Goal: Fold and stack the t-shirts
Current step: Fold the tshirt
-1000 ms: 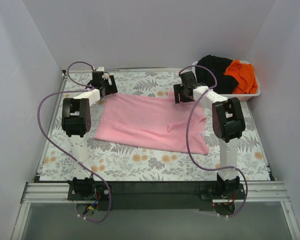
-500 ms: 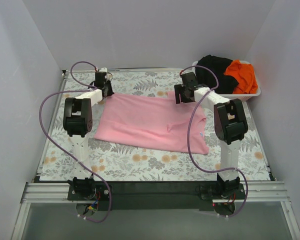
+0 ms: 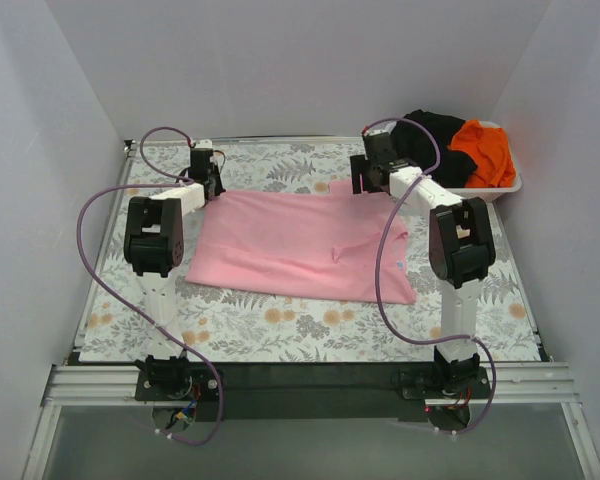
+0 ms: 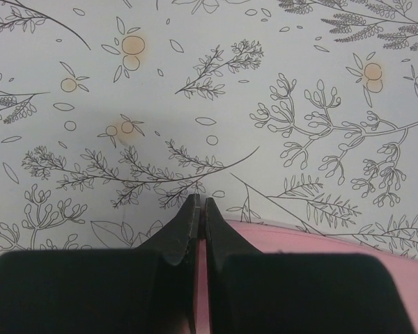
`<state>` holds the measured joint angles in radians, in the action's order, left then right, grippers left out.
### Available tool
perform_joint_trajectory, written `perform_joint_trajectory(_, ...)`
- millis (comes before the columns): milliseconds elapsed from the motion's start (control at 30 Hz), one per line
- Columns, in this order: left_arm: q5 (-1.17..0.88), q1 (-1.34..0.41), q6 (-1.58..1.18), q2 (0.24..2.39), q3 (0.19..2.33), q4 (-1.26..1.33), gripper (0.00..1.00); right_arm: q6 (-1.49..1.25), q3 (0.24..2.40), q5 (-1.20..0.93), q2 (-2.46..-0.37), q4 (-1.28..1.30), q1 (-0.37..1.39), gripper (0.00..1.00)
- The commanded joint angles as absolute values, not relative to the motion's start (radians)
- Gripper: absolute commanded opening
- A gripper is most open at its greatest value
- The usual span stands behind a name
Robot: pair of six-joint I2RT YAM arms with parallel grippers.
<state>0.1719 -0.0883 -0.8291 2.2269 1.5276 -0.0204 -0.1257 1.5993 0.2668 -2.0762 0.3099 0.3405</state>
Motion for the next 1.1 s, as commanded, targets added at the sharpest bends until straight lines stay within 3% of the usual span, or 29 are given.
perform_joint_trajectory(0,0.222,-0.084,-0.804,2.137,1.496,-0.021,0.0,-0.109,1.726,0.281,-2.106,0.295,0.336,0.67)
perform_joint_trajectory(433,0.25,-0.083,-0.793,2.102,1.447,-0.006,0.0,-0.106,2.038,0.29,-2.355,0.347,0.334,0.66)
perform_joint_trajectory(1067,0.256,-0.055,-0.79,2.068,1.407,0.028,0.0,-0.11,2.16,0.31,-2.491,0.364,0.327,0.66)
